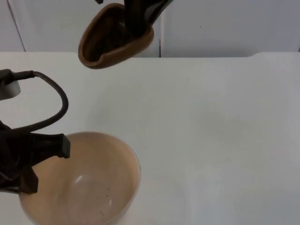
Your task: Pick up the bowl with the left hand and pour the coffee beans from the cup into the bowl with the right hand.
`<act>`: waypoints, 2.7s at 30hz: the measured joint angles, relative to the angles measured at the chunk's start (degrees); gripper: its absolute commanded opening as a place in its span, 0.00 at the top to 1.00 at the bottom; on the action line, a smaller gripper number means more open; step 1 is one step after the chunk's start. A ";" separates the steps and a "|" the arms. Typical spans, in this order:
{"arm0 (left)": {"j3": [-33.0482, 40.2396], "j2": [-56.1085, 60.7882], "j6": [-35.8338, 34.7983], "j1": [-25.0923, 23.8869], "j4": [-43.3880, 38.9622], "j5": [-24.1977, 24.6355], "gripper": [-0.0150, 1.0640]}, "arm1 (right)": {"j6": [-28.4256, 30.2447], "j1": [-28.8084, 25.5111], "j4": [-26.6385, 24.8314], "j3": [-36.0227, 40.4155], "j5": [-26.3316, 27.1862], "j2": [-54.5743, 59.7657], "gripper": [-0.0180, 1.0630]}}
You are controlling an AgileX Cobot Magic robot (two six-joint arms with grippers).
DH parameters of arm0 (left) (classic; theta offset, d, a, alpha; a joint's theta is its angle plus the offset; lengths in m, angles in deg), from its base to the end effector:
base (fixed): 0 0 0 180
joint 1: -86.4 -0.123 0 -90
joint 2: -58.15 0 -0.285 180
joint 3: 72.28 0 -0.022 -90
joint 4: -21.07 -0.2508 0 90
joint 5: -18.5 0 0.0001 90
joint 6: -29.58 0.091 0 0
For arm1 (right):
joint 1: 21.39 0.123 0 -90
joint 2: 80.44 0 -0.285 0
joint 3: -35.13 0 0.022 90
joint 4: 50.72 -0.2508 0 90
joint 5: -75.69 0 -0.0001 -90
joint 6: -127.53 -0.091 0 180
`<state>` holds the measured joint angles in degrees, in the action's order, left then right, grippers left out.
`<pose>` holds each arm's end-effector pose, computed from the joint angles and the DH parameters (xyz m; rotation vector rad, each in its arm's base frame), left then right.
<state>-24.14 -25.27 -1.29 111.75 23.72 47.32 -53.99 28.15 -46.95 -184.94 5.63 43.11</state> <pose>0.1800 -0.0875 0.1705 -0.1888 2.8348 -0.2681 0.2928 0.3346 0.3295 -1.1043 2.4531 0.1911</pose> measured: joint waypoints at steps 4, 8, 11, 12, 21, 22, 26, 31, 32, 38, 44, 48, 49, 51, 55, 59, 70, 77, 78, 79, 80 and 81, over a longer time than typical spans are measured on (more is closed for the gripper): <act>0.00 0.00 0.00 0.00 0.00 0.00 0.99 | 0.23 1.76 1.34 0.00 -0.10 0.00 0.98; 0.00 0.00 0.00 0.00 -0.13 0.00 0.99 | 0.23 2.88 4.24 0.00 -0.08 0.00 0.98; 0.00 0.00 0.00 0.00 -0.36 0.00 0.99 | 0.23 3.80 7.07 0.00 -0.08 0.00 0.98; 0.00 0.00 0.00 0.00 -0.38 0.00 0.99 | 0.23 4.43 7.91 0.00 -0.08 0.00 0.98; 0.00 0.00 0.04 0.00 -0.47 0.00 0.99 | 0.72 8.08 13.93 0.00 -0.08 0.00 0.98; 0.00 0.00 0.04 0.00 -0.47 0.00 0.99 | 0.72 8.68 15.00 0.00 -0.08 0.00 0.98; 0.00 0.00 0.04 0.00 -0.47 0.00 0.99 | 1.52 9.94 16.77 0.00 -0.08 0.00 0.98; 0.00 0.00 0.42 0.00 -0.47 0.00 0.99 | 1.52 10.58 17.20 0.00 -0.08 0.00 0.98; 0.00 0.00 0.42 0.00 -0.47 0.00 0.99 | 1.52 10.58 17.20 0.00 -0.08 0.00 0.98; 0.00 0.00 0.42 0.00 -0.47 0.00 0.99 | 1.52 10.58 18.61 0.00 -0.08 0.00 0.98; 0.00 0.00 0.42 0.00 -0.47 -0.03 0.99 | 1.52 10.58 19.82 0.00 -0.08 0.00 0.98; 0.00 0.00 0.42 0.00 -0.47 -0.13 0.99 | 1.52 10.72 21.11 0.00 -0.08 0.00 0.98; 0.00 0.00 0.42 0.00 -0.47 -0.13 0.99 | 1.52 10.72 21.73 0.00 -0.08 0.00 0.98; 0.00 0.00 0.42 0.00 -0.47 -0.24 0.99 | 1.52 10.72 22.46 0.00 -0.08 0.00 0.98; 0.00 0.00 0.42 0.00 -0.47 -0.35 0.99 | 1.52 11.09 23.05 0.00 -0.08 0.00 0.98; 0.00 0.00 0.51 0.00 -0.47 -0.45 0.99 | 1.52 12.61 25.59 0.00 -0.08 0.00 0.98; 0.00 0.00 0.54 0.00 -0.81 -0.56 0.99 | 1.91 15.30 29.43 0.00 -0.08 0.00 0.98; 0.00 0.00 0.64 0.00 -1.33 -0.56 0.99 | 1.95 15.39 31.80 0.00 -0.08 0.00 0.98; 0.00 0.00 0.64 0.00 -1.33 -0.69 0.99 | 2.04 15.39 32.22 0.00 -0.08 0.00 0.98; 0.00 0.00 0.64 0.00 -1.33 -0.69 0.99 | 2.04 15.39 32.22 0.00 -0.08 0.00 0.98; 0.00 0.00 0.64 0.00 -1.33 -0.88 0.99 | 2.04 15.39 32.60 0.00 -0.08 0.00 0.98; 0.00 0.00 0.64 0.00 -1.33 -1.19 0.99 | 2.16 15.39 32.80 0.00 -0.08 0.00 0.98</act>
<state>-24.14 -25.27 -0.65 111.75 22.38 46.12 -51.83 43.55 -14.15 -184.94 5.55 43.11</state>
